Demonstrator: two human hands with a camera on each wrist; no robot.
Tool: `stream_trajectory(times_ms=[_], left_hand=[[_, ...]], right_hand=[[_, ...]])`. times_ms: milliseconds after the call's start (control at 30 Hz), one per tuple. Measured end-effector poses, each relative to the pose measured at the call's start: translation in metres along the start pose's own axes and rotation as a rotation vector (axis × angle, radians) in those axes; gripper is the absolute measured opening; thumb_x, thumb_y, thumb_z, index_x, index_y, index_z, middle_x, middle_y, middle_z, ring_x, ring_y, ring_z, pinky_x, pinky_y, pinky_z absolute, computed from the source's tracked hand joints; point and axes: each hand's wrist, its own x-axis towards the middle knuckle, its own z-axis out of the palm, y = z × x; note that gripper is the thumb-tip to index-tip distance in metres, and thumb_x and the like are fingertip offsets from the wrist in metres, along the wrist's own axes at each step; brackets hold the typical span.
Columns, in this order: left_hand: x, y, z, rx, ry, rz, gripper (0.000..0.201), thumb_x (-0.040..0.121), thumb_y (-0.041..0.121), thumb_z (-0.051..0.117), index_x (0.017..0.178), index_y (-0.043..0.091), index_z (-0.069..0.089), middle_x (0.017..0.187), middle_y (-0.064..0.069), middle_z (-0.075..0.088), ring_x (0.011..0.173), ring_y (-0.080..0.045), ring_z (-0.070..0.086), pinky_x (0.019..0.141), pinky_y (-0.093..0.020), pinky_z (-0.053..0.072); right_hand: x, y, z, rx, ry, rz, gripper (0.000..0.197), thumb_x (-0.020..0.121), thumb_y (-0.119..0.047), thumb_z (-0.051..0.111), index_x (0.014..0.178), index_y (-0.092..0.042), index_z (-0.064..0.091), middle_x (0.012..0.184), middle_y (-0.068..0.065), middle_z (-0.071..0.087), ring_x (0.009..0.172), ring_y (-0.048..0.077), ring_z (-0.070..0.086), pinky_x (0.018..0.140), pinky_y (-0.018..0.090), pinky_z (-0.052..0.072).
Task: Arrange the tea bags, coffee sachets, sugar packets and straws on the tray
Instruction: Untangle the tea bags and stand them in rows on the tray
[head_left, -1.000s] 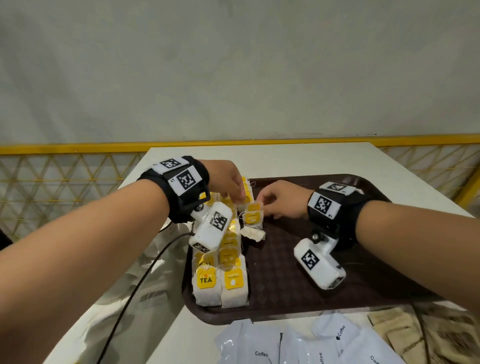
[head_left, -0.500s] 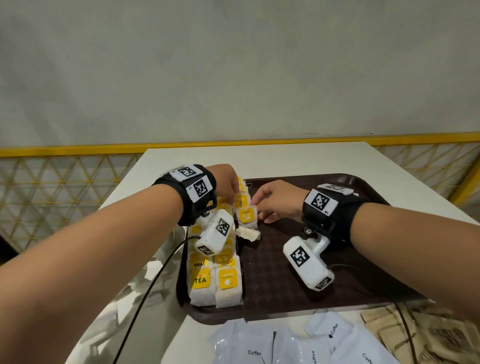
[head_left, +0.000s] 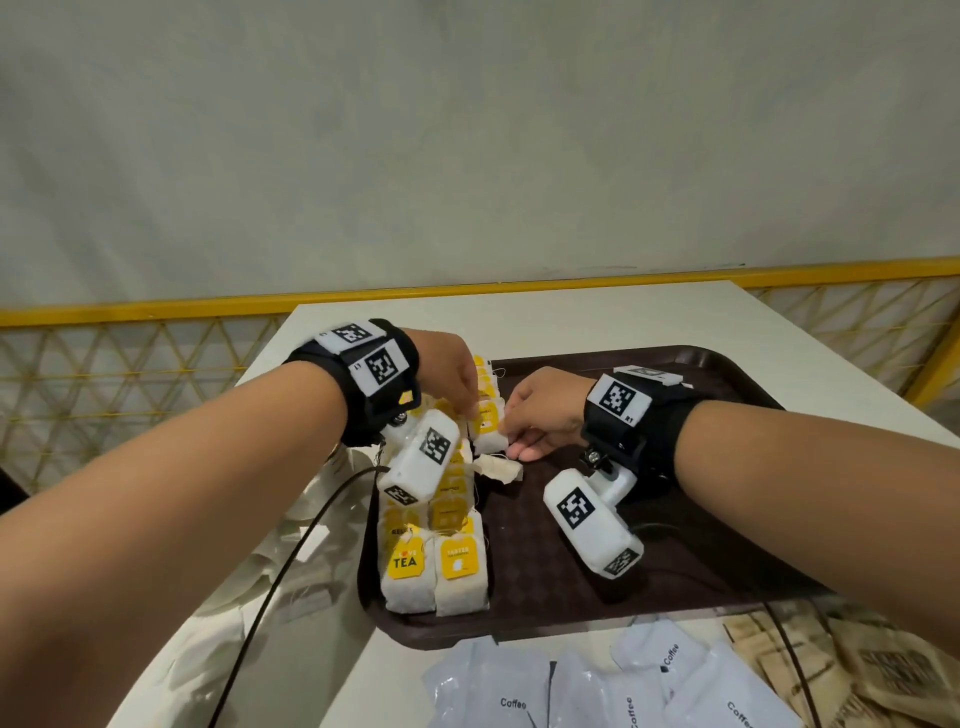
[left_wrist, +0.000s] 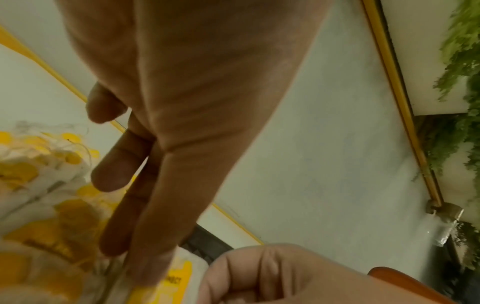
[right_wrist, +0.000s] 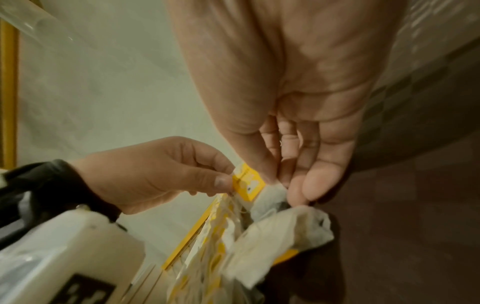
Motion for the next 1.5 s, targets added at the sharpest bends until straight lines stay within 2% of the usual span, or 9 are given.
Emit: stream_trajectory(times_ms=[133, 267, 467, 600, 700, 800, 1033, 1233, 1500], left_hand=[[0.005, 0.002, 0.004, 0.021, 0.055, 0.005, 0.023, 0.089, 0.026, 0.065, 0.106, 0.011, 0.071, 0.094, 0.004, 0.062, 0.085, -0.01, 0.053, 0.066, -0.018, 0.041], [0.012, 0.001, 0.005, 0.034, 0.071, -0.017, 0.022, 0.086, 0.023, 0.068, 0.102, 0.009, 0.072, 0.091, 0.001, 0.063, 0.086, -0.013, 0.054, 0.076, -0.024, 0.043], [0.017, 0.0, 0.007, 0.052, 0.082, -0.001, 0.018, 0.085, 0.019, 0.069, 0.099, 0.007, 0.071, 0.093, -0.001, 0.065, 0.086, -0.013, 0.055, 0.077, -0.026, 0.046], [0.008, -0.006, 0.0, -0.022, 0.162, 0.014, 0.017, 0.084, 0.021, 0.07, 0.097, 0.01, 0.07, 0.089, 0.005, 0.063, 0.079, -0.008, 0.055, 0.064, -0.017, 0.042], [-0.001, -0.012, -0.005, -0.079, 0.117, 0.018, 0.019, 0.081, 0.035, 0.073, 0.093, 0.02, 0.073, 0.09, 0.009, 0.068, 0.085, -0.005, 0.058, 0.078, -0.022, 0.045], [-0.007, -0.008, -0.002, -0.062, 0.006, 0.029, 0.021, 0.076, 0.042, 0.075, 0.091, 0.028, 0.075, 0.094, 0.015, 0.069, 0.091, -0.002, 0.057, 0.091, -0.026, 0.042], [0.0, 0.005, 0.013, -0.003, 0.021, 0.043, 0.013, 0.085, 0.032, 0.069, 0.091, 0.02, 0.071, 0.079, 0.012, 0.06, 0.077, -0.005, 0.052, 0.076, -0.024, 0.041], [0.009, 0.003, 0.018, 0.026, 0.04, -0.007, 0.011, 0.082, 0.027, 0.071, 0.081, 0.018, 0.065, 0.075, 0.008, 0.058, 0.079, -0.011, 0.053, 0.072, -0.025, 0.043], [0.008, -0.004, 0.009, -0.038, 0.173, -0.052, 0.024, 0.083, 0.028, 0.071, 0.096, 0.008, 0.07, 0.096, -0.001, 0.065, 0.085, -0.013, 0.055, 0.075, -0.024, 0.042]], right_hand=[[-0.006, 0.0, -0.002, -0.054, 0.03, 0.0, 0.014, 0.089, 0.009, 0.055, 0.081, -0.003, 0.056, 0.072, 0.015, 0.06, 0.064, 0.019, 0.061, 0.073, 0.031, 0.055], [-0.023, 0.002, -0.01, -0.258, -0.081, -0.098, 0.03, 0.077, 0.013, 0.063, 0.087, -0.015, 0.059, 0.088, 0.008, 0.055, 0.07, 0.016, 0.056, 0.061, 0.025, 0.052], [-0.029, 0.008, 0.008, -0.62, -0.076, -0.199, 0.036, 0.07, -0.015, 0.083, 0.088, -0.023, 0.053, 0.094, 0.005, 0.059, 0.072, 0.015, 0.054, 0.063, 0.03, 0.05], [-0.019, 0.013, 0.012, -0.418, 0.002, -0.169, 0.018, 0.086, -0.011, 0.067, 0.094, -0.016, 0.052, 0.085, 0.012, 0.061, 0.066, 0.015, 0.057, 0.066, 0.032, 0.056], [-0.015, 0.014, 0.009, -0.178, -0.011, -0.102, 0.025, 0.09, -0.003, 0.063, 0.105, -0.014, 0.047, 0.076, 0.011, 0.059, 0.061, 0.013, 0.059, 0.057, 0.024, 0.054], [-0.014, 0.013, 0.007, -0.036, 0.004, -0.103, 0.016, 0.088, 0.003, 0.063, 0.094, -0.008, 0.052, 0.07, 0.011, 0.057, 0.058, 0.012, 0.059, 0.054, 0.021, 0.053], [-0.011, 0.014, 0.01, 0.108, 0.068, -0.119, 0.028, 0.08, 0.009, 0.069, 0.076, -0.008, 0.048, 0.062, 0.014, 0.061, 0.057, 0.019, 0.064, 0.061, 0.026, 0.056], [-0.014, 0.015, 0.007, -0.152, 0.094, -0.152, 0.033, 0.074, -0.005, 0.08, 0.064, -0.01, 0.05, 0.066, 0.008, 0.055, 0.067, 0.02, 0.059, 0.061, 0.025, 0.055], [-0.008, 0.012, 0.01, -0.277, 0.084, -0.17, 0.027, 0.073, -0.008, 0.081, 0.063, -0.014, 0.057, 0.064, 0.002, 0.058, 0.06, 0.012, 0.056, 0.055, 0.021, 0.053]])
